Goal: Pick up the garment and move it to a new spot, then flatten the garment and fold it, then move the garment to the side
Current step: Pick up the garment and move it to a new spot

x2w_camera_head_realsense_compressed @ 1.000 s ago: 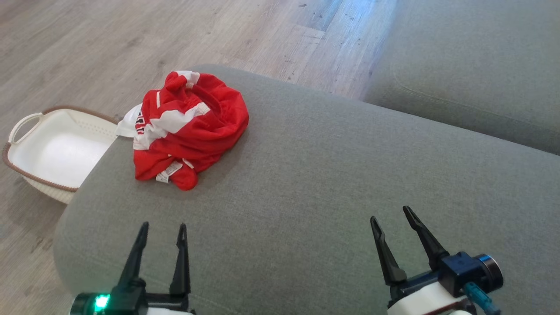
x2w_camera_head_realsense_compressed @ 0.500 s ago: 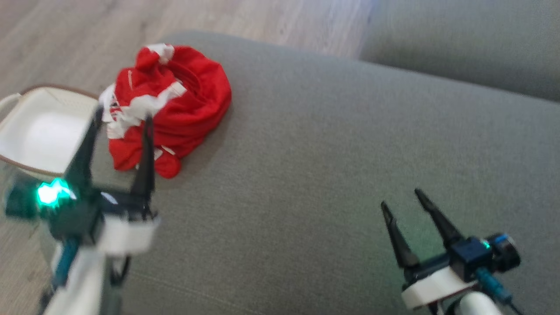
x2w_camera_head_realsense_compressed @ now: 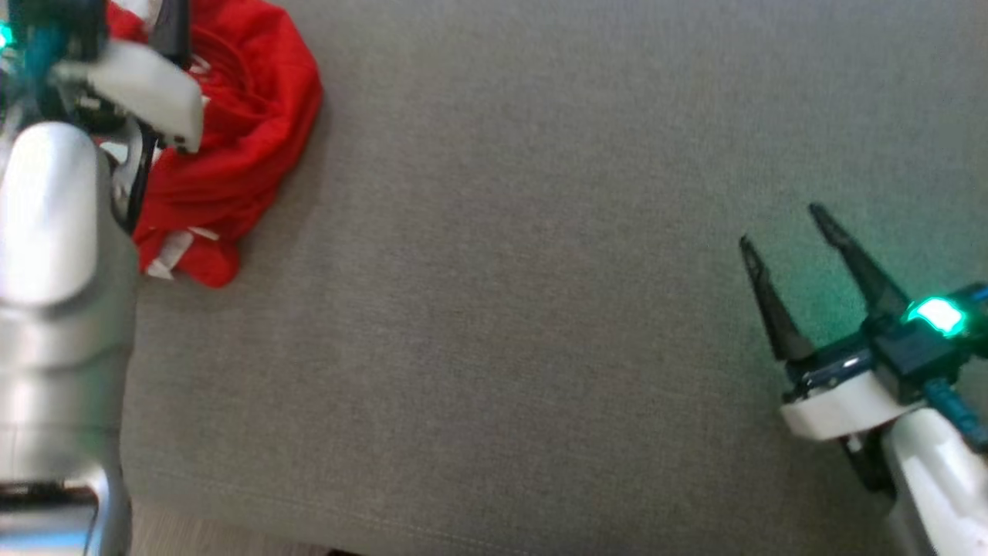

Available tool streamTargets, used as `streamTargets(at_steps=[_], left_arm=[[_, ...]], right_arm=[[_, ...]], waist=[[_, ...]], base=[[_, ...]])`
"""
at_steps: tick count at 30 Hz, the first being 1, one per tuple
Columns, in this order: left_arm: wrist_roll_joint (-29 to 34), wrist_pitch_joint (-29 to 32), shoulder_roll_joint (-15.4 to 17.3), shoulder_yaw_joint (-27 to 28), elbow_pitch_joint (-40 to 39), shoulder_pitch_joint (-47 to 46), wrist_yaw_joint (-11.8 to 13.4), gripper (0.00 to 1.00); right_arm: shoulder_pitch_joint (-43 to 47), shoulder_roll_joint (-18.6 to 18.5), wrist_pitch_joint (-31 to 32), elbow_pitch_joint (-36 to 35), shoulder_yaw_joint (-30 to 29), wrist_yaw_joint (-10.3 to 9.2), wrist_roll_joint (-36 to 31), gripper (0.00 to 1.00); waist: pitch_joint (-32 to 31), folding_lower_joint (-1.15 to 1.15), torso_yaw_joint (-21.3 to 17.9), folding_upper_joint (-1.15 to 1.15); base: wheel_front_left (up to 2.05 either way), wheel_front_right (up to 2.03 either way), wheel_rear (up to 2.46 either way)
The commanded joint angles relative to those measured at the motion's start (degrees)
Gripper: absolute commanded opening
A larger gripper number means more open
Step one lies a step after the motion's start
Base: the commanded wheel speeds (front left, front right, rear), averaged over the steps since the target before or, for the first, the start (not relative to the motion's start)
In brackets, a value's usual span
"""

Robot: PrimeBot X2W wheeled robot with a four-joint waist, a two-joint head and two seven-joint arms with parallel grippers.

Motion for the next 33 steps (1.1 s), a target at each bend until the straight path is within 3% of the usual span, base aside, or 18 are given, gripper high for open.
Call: streamTargets(at_steps=[1, 7, 12, 16, 17, 18, 19, 26, 33], left_arm=[[-0.6, 2.5, 2.3, 1.4, 0.6, -1.7, -0.1, 1.00], [-6.4, 20.3, 1.9, -3.5, 14.9, -6.8, -0.8, 1.00], [-10.4, 24.4, 4.3, -8.1, 19.2, -6.6, -0.8, 1.00], [-12.1, 23.9, 4.6, -10.6, 21.2, -6.2, -0.8, 1.00], [-12.5, 22.0, 4.5, -12.1, 21.3, -6.3, -0.8, 0.84], [-12.6, 20.8, 4.5, -13.3, 21.2, -6.2, -0.8, 0.46], [-12.6, 19.1, 4.7, -14.6, 21.0, -6.3, -0.8, 0.00], [-15.0, 8.8, 6.0, -18.2, 20.6, -8.5, -0.8, 0.00], [-17.7, 5.5, 8.1, -25.2, 18.0, -10.8, -0.8, 0.00]], right_arm=[[-0.7, -1.0, -0.6, -2.0, 0.6, 0.44, 0.3, 1.00], [-0.8, -2.7, -0.6, -3.1, 0.3, 0.44, 0.5, 1.00], [-1.0, -3.2, -0.6, -3.5, 0.2, 0.44, 0.5, 1.00], [-1.7, -3.6, -0.6, -3.7, 0.1, 0.44, 0.5, 1.00], [-1.8, -3.7, -0.6, -3.7, 0.1, 0.44, 0.5, 1.00], [-1.9, -3.7, -0.6, -3.7, 0.1, 0.44, 0.6, 1.00], [-1.9, -3.8, -0.6, -3.6, 0.1, 0.44, 0.7, 1.00], [-2.2, -2.0, -0.6, -2.7, 0.5, 0.44, 1.6, 1.00], [-2.1, 1.1, -0.6, -1.4, 1.3, 0.44, 2.4, 1.00]], waist=[[2.6, -0.02, -1.2, 0.00], [4.1, -0.02, -1.3, 0.00], [5.3, -0.02, -1.2, 0.00], [6.3, -0.02, -0.9, 0.00], [6.5, -0.02, -0.8, 0.00], [6.5, -0.02, -0.8, 0.00], [6.4, -0.02, -0.8, 0.00], [3.0, -0.02, -1.7, 0.00], [-1.9, -0.02, -3.8, 0.00]], base=[[0.00, 0.00, 0.00], [0.00, 0.00, 0.00], [0.00, 0.00, 0.00], [0.00, 0.00, 0.00], [0.00, 0.00, 0.00], [0.00, 0.00, 0.00], [0.00, 0.00, 0.00], [0.00, 0.00, 0.00], [0.00, 0.00, 0.00]])
